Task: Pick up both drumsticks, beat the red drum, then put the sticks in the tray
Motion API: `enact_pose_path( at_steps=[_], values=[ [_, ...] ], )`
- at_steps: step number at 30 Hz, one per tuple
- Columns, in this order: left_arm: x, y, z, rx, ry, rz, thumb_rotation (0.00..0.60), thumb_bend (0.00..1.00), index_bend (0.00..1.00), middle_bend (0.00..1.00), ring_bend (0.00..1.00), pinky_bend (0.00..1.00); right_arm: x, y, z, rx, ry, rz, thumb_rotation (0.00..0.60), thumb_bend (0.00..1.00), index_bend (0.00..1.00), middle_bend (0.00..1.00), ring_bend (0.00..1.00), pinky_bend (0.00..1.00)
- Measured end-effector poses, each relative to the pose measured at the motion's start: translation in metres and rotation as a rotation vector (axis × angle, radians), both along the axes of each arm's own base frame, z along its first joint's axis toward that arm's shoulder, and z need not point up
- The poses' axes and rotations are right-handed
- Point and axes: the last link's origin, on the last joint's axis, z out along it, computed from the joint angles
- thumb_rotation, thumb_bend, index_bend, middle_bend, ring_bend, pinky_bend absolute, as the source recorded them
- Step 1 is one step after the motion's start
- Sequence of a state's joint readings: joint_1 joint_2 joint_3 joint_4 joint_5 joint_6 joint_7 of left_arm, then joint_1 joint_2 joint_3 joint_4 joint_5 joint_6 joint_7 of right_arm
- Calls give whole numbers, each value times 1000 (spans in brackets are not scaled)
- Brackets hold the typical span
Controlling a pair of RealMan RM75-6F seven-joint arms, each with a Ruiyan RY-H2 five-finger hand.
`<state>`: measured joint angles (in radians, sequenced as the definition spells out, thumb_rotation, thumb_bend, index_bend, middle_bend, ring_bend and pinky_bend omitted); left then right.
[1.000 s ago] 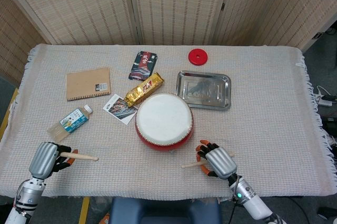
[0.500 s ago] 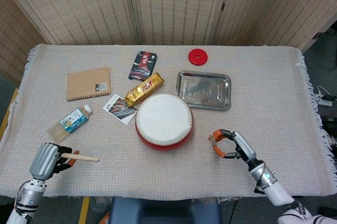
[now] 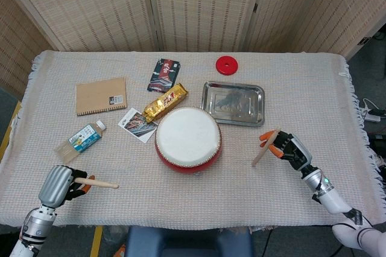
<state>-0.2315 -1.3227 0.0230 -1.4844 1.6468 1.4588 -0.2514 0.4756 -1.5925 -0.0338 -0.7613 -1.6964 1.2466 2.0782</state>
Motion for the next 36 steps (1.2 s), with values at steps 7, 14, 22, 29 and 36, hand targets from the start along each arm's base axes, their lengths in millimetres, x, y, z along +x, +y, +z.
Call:
enact_pose_path(
  at_steps=[7,14,22,29,36],
  values=[
    [-1,-2,-2,-16,9,-2,600,443,1000,1000,1000,1000,-8,-8,-9,6,-43,-9,600,401,451,406,287,380],
    [0,-4,-2,-24,20,-9,600,444,1000,1000,1000,1000,-14,-11,-10,2,-55,-18,571,266,449,406,287,380],
    [2,-5,-3,-28,26,-10,600,444,1000,1000,1000,1000,-15,-10,-17,3,-38,-17,549,76,447,405,288,380],
    [1,-5,-3,-32,28,-7,600,443,1000,1000,1000,1000,-11,-8,-31,-4,43,9,554,60,571,464,374,429],
    [1,-5,-2,-36,26,-9,600,444,1000,1000,1000,1000,0,-11,-53,-5,99,16,556,52,763,590,482,542]
  ],
)
